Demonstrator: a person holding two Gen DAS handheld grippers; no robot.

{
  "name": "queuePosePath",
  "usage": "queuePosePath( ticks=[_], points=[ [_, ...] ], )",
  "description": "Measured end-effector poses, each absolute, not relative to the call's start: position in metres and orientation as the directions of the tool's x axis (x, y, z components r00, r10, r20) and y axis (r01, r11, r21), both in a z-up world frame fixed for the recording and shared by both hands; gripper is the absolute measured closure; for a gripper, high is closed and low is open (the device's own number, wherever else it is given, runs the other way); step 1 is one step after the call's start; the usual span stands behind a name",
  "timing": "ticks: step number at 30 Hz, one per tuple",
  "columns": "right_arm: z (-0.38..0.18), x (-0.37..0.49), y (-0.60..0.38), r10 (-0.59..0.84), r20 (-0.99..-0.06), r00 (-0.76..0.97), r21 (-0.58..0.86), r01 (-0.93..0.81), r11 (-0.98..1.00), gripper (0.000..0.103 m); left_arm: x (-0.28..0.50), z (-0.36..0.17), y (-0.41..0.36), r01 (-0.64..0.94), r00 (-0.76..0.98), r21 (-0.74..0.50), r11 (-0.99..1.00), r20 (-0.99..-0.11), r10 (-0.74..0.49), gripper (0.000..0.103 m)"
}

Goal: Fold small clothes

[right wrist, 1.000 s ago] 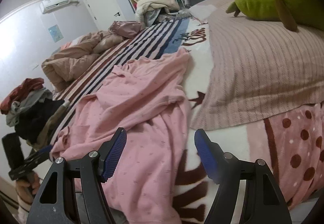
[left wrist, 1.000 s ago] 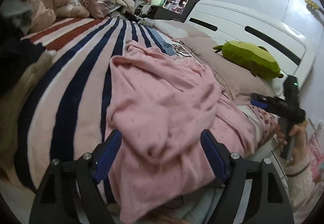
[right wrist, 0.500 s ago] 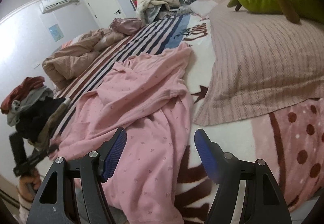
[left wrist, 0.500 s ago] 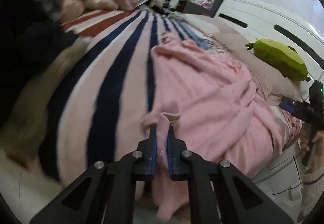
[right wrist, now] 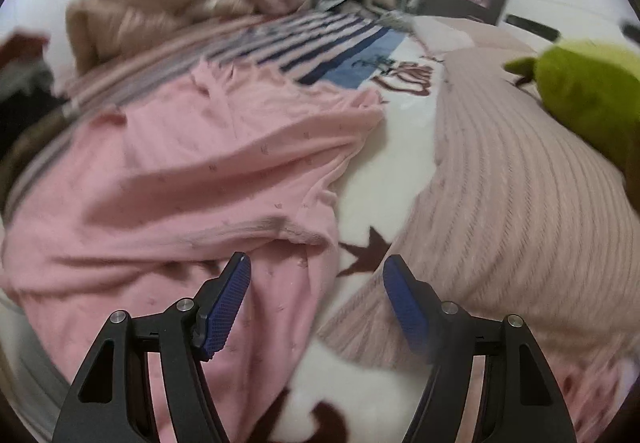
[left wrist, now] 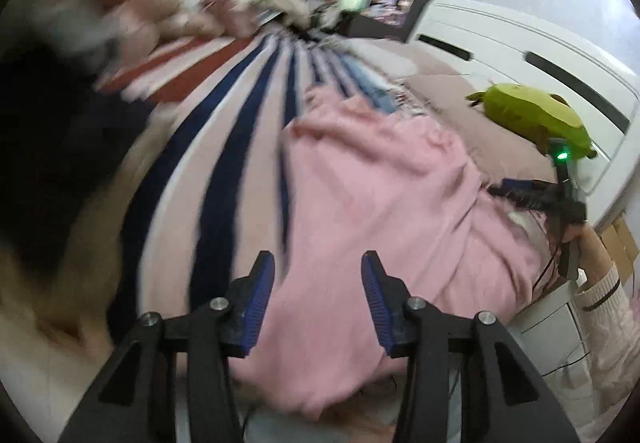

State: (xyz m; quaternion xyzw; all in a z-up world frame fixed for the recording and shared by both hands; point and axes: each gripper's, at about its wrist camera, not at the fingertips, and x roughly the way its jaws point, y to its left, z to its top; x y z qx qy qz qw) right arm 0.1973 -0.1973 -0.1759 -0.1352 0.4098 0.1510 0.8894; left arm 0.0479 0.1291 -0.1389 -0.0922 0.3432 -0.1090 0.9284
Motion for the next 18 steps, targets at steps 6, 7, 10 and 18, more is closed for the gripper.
queuePosePath(
  ticks=[6,7,10,18],
  points=[
    [-0.190,0.219,-0.181,0.087,-0.767,0.635,-0.226,-0.395,0.890,0.063,0.151,-0.131,0.045,0.380,0.634,-0.262,0.887,-0.625,-0.456,0.062],
    [-0.190,0.223,-0.182,0.081,-0.759,0.646,-0.225,-0.377,0.898,0.071,0.171,-0.134,0.026,0.413,0.601,-0.278,0.867,-0.633,-0.488,0.062],
    [-0.186,0.235,-0.192,0.099,-0.747,0.658,-0.164,-0.326,0.931,0.097,0.212,-0.140,-0.018,0.478,0.539,-0.290,0.829,-0.648,-0.538,0.062],
    [-0.175,0.236,-0.217,0.081,-0.692,0.718,-0.110,-0.215,0.970,0.098,0.282,-0.172,-0.072,0.470,0.447,-0.258,0.844,-0.755,-0.480,0.098]
  ],
)
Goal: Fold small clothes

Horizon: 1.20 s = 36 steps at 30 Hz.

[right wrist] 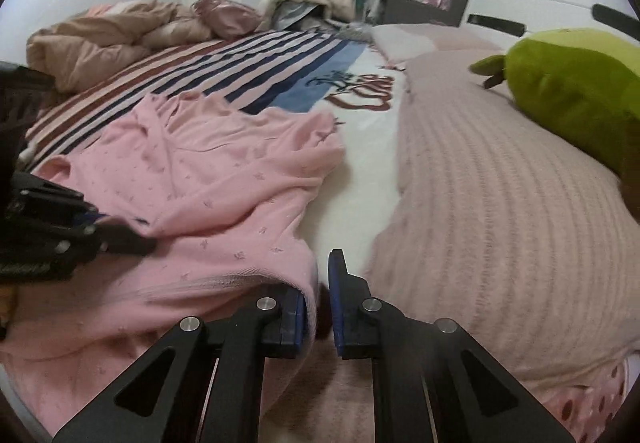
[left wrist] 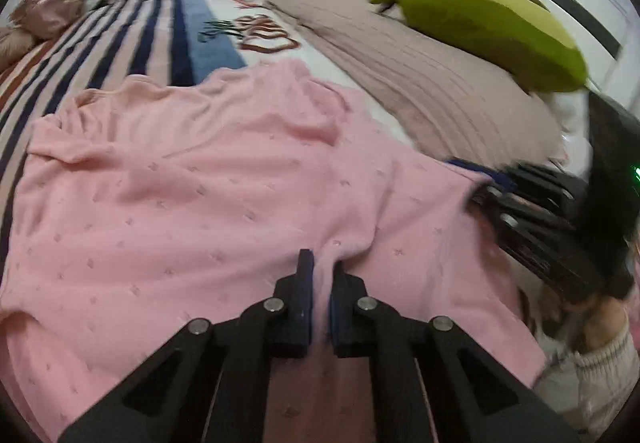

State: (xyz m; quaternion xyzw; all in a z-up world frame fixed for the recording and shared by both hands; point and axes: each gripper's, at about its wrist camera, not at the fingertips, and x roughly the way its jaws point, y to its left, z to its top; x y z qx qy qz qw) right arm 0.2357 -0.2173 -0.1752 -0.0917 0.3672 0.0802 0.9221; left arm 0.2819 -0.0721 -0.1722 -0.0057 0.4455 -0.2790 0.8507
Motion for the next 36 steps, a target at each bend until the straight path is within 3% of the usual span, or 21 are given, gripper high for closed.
queuePosePath(
  ticks=[4,7,9,11,15,17,20,25,31,34,35,36],
  points=[
    [-0.180,0.242,-0.216,0.067,-0.709,0.702,-0.116,-0.210,0.971,0.098,0.286,-0.168,-0.053,0.392,0.497,-0.271,0.879,-0.742,-0.450,0.093],
    [-0.184,0.242,-0.214,0.115,-0.753,0.648,-0.071,-0.254,0.965,0.089,0.273,-0.161,-0.039,0.392,0.512,-0.244,0.887,-0.743,-0.430,0.067],
    [-0.178,0.230,-0.219,0.192,-0.752,0.631,-0.001,-0.292,0.956,0.053,0.262,-0.151,-0.020,0.390,0.537,-0.255,0.885,-0.718,-0.443,0.049],
    [-0.169,0.210,-0.227,0.265,-0.730,0.631,0.069,-0.317,0.946,0.040,0.239,-0.138,0.012,0.358,0.573,-0.269,0.894,-0.692,-0.439,0.043],
    [-0.162,0.169,-0.251,0.360,-0.718,0.596,0.199,-0.320,0.926,0.040,0.197,-0.130,0.063,0.329,0.605,-0.272,0.904,-0.675,-0.423,0.029],
    [-0.168,0.152,-0.264,0.449,-0.709,0.544,0.308,-0.333,0.891,0.040,0.177,-0.135,0.089,0.308,0.613,-0.260,0.915,-0.682,-0.400,0.028],
    [-0.181,0.126,-0.275,0.590,-0.664,0.460,0.462,-0.369,0.807,0.043,0.151,-0.151,0.123,0.249,0.603,-0.290,0.924,-0.700,-0.383,0.028],
    [-0.201,0.102,-0.271,0.676,-0.631,0.381,0.552,-0.392,0.736,0.058,0.119,-0.184,0.147,0.223,0.543,-0.410,0.885,-0.701,-0.462,0.028],
    [-0.221,0.108,-0.255,0.729,-0.603,0.322,0.618,-0.390,0.683,0.059,0.106,-0.195,0.157,0.196,0.554,-0.511,0.837,-0.646,-0.525,0.029],
    [-0.221,0.114,-0.243,0.732,-0.602,0.319,0.616,-0.398,0.680,0.060,0.109,-0.197,0.138,0.214,0.548,-0.477,0.853,-0.664,-0.509,0.029],
    [-0.221,0.117,-0.239,0.730,-0.603,0.322,0.608,-0.406,0.682,0.061,0.110,-0.198,0.132,0.217,0.552,-0.457,0.863,-0.672,-0.494,0.032],
    [-0.220,0.118,-0.235,0.729,-0.603,0.324,0.605,-0.410,0.682,0.064,0.112,-0.198,0.127,0.206,0.562,-0.436,0.876,-0.680,-0.471,0.043]
  ],
)
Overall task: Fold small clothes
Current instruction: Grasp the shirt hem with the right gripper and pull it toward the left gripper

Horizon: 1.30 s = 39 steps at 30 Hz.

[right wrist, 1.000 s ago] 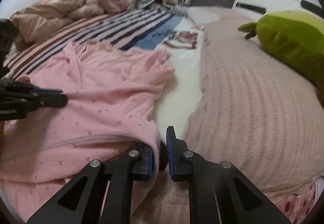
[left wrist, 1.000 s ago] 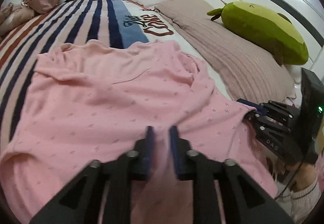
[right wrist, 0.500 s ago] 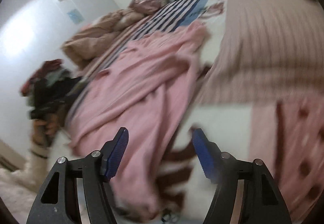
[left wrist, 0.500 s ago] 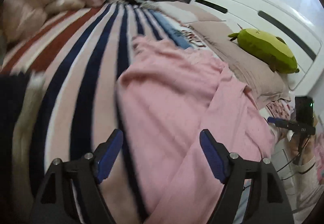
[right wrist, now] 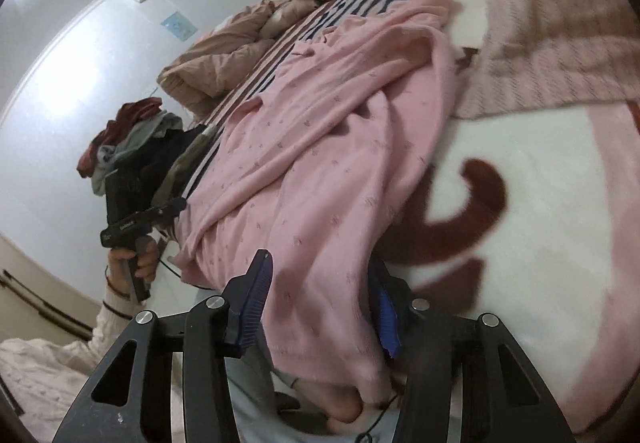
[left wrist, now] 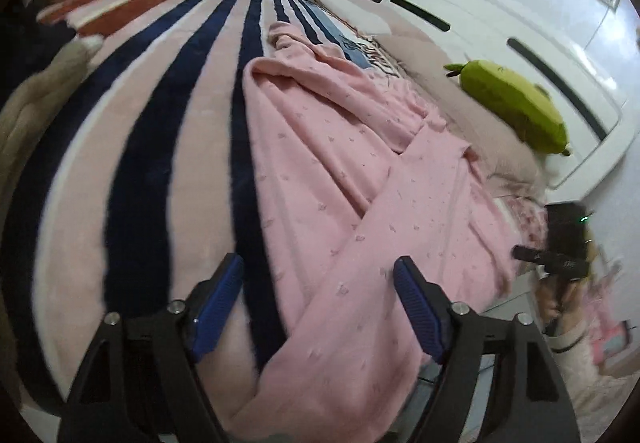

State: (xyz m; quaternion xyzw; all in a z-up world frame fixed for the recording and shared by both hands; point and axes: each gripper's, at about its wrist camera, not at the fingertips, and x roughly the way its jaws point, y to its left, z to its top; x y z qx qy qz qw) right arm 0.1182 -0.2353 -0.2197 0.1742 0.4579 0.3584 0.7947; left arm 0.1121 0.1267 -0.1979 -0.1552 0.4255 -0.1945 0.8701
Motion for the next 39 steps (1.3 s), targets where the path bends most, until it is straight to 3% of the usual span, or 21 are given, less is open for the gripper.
queuePosePath(
  ticks=[6,8,9,12,22,24,28,29,30,31,33,39],
  points=[
    [-0.223,0.136,-0.211,0.722,-0.599,0.348,0.610,-0.385,0.692,0.093,0.128,-0.201,0.094,0.190,0.566,-0.407,0.893,-0.698,-0.438,0.080],
    [-0.222,0.136,-0.210,0.729,-0.586,0.354,0.616,-0.390,0.684,0.095,0.127,-0.196,0.089,0.173,0.578,-0.359,0.917,-0.717,-0.390,0.094],
    [-0.219,0.134,-0.210,0.736,-0.574,0.359,0.618,-0.400,0.677,0.095,0.125,-0.193,0.088,0.164,0.585,-0.345,0.924,-0.720,-0.373,0.096],
    [-0.208,0.127,-0.216,0.756,-0.531,0.383,0.638,-0.406,0.654,0.096,0.107,-0.174,0.088,0.196,0.638,-0.290,0.937,-0.687,-0.346,0.096],
    [-0.183,0.107,-0.236,0.813,-0.419,0.405,0.690,-0.439,0.575,0.099,0.070,-0.148,0.110,0.233,0.663,-0.423,0.876,-0.590,-0.461,0.097],
    [-0.179,0.103,-0.235,0.801,-0.433,0.413,0.665,-0.453,0.593,0.099,0.064,-0.143,0.109,0.243,0.674,-0.427,0.871,-0.571,-0.468,0.097],
    [-0.190,0.107,-0.233,0.721,-0.559,0.410,0.595,-0.407,0.693,0.094,0.065,-0.147,0.107,0.248,0.657,-0.386,0.889,-0.607,-0.447,0.096],
    [-0.195,0.109,-0.234,0.714,-0.574,0.401,0.595,-0.394,0.700,0.086,0.069,-0.152,0.107,0.247,0.642,-0.378,0.892,-0.625,-0.443,0.095],
    [-0.200,0.111,-0.236,0.700,-0.592,0.400,0.587,-0.381,0.714,0.068,0.073,-0.160,0.108,0.242,0.623,-0.383,0.891,-0.643,-0.445,0.091],
    [-0.205,0.112,-0.236,0.677,-0.616,0.402,0.566,-0.372,0.736,0.059,0.076,-0.165,0.108,0.241,0.603,-0.393,0.887,-0.655,-0.454,0.086],
    [-0.211,0.110,-0.237,0.667,-0.633,0.393,0.543,-0.388,0.745,0.057,0.083,-0.179,0.111,0.255,0.546,-0.438,0.862,-0.671,-0.502,0.057],
    [-0.217,0.117,-0.236,0.715,-0.615,0.333,0.591,-0.405,0.697,0.056,0.091,-0.199,0.110,0.273,0.507,-0.490,0.828,-0.658,-0.557,0.055]
  ],
)
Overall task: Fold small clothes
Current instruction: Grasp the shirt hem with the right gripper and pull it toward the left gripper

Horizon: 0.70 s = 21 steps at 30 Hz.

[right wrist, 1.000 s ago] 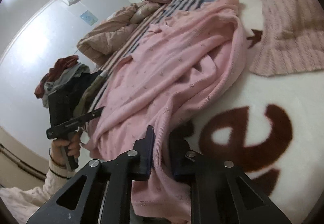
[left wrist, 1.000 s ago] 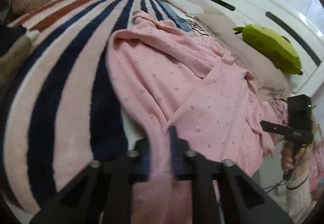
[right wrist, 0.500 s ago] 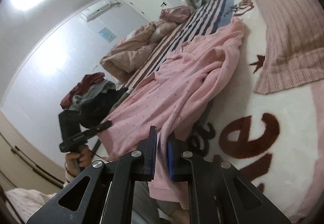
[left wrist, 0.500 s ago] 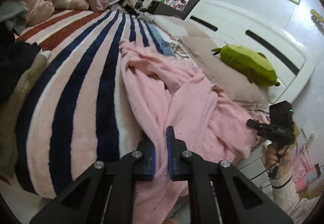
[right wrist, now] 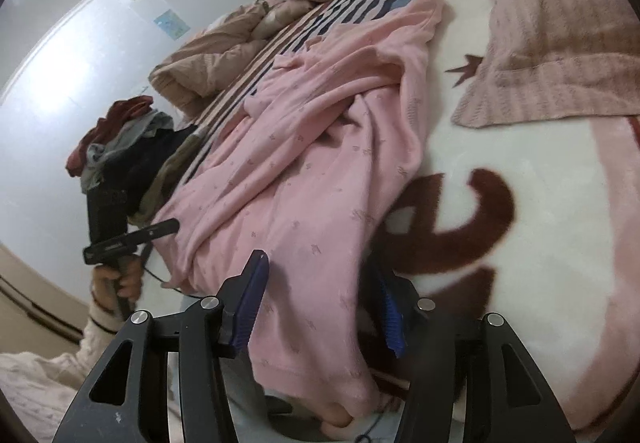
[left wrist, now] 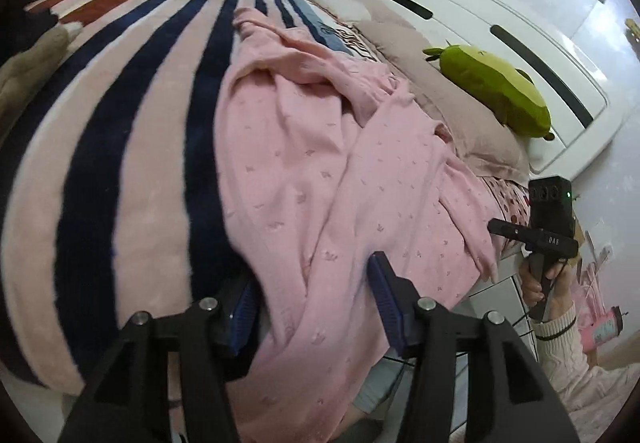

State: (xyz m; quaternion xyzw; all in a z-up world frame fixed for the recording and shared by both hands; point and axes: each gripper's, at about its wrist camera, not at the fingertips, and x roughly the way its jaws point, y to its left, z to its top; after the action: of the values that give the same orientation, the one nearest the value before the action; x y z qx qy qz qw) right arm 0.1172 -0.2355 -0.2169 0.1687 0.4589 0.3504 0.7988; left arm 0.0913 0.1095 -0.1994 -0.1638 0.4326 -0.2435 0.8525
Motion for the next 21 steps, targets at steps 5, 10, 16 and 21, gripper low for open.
queuePosePath(
  ticks=[5,10,16,21],
  points=[
    [-0.220,0.127,-0.214,0.736,-0.597,0.318,0.596,-0.438,0.673,0.087,0.107,-0.205,0.103,0.263,0.484,-0.539,0.800,-0.644,-0.592,0.094],
    [-0.224,0.128,-0.215,0.779,-0.531,0.334,0.664,-0.406,0.628,0.099,0.091,-0.187,0.101,0.299,0.545,-0.505,0.809,-0.606,-0.579,0.097],
    [-0.202,0.100,-0.225,0.845,-0.423,0.326,0.706,-0.466,0.533,0.101,0.058,-0.165,0.120,0.310,0.585,-0.550,0.775,-0.533,-0.612,0.098],
    [-0.178,0.077,-0.223,0.861,-0.381,0.337,0.701,-0.502,0.507,0.102,0.032,-0.134,0.121,0.364,0.604,-0.549,0.753,-0.476,-0.639,0.098]
  ],
)
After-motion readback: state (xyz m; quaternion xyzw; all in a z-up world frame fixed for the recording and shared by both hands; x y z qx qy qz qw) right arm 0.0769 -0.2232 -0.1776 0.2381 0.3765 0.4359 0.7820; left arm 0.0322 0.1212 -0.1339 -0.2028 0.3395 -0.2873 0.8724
